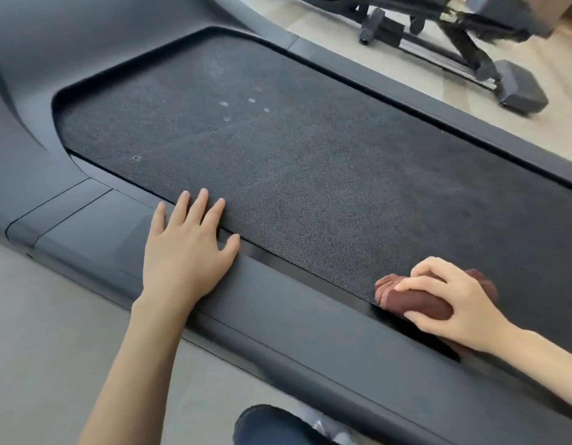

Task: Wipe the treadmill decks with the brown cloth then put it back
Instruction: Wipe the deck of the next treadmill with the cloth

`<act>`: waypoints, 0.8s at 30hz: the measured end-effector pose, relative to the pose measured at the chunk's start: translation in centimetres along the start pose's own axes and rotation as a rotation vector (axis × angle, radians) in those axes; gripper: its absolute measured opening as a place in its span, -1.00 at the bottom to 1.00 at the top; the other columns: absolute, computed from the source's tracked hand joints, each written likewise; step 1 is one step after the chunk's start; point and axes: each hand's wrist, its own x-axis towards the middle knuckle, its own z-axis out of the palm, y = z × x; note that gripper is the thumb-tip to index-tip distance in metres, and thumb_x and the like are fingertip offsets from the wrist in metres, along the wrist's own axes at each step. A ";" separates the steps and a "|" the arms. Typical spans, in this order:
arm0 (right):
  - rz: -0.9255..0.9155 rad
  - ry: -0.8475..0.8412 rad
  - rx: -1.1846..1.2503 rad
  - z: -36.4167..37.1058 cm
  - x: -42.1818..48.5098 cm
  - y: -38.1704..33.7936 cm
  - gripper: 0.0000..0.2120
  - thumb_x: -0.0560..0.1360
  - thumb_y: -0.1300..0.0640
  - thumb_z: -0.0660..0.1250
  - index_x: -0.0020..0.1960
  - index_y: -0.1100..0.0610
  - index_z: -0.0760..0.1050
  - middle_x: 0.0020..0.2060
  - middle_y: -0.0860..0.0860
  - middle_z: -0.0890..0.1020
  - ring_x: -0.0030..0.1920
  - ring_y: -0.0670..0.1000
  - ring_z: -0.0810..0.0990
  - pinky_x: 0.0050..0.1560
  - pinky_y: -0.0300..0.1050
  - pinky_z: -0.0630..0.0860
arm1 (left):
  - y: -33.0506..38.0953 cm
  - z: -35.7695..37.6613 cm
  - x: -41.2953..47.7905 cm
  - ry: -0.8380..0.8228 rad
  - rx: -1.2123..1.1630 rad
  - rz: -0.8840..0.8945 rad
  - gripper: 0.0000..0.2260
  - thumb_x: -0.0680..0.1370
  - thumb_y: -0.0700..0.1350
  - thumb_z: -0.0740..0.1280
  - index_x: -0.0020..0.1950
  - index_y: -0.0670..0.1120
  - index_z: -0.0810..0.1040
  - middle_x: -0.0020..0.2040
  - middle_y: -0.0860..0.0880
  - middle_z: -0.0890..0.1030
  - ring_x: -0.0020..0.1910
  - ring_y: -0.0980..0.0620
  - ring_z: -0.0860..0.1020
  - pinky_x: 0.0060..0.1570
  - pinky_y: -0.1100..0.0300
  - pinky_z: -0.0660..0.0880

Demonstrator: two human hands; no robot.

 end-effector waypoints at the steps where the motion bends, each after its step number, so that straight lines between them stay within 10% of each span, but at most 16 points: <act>1: -0.008 0.003 0.003 0.3 1.3 -0.6 -0.71 0.35 -0.10 0.36 0.05 -0.07 0.56 -0.12 -0.02 0.49 -0.12 -0.01 0.50 -0.08 0.06 0.48 | -0.1 -0.1 0.0 -0.003 0.002 -0.001 -0.42 0.54 0.24 -0.03 0.52 0.08 0.09 0.55 0.03 0.05 0.52 0.01 -0.03 0.46 -0.03 -0.14; 24: -0.137 0.145 -0.018 9.4 34.5 -12.5 -0.65 0.41 -0.17 0.35 0.16 -0.08 0.53 -0.02 0.03 0.47 0.09 0.10 0.46 0.06 0.01 0.38 | -7.9 -1.7 0.9 0.049 0.046 -0.224 -0.42 0.51 0.33 -0.18 0.51 0.20 0.04 0.54 0.15 0.01 0.51 0.15 -0.13 0.46 0.09 -0.26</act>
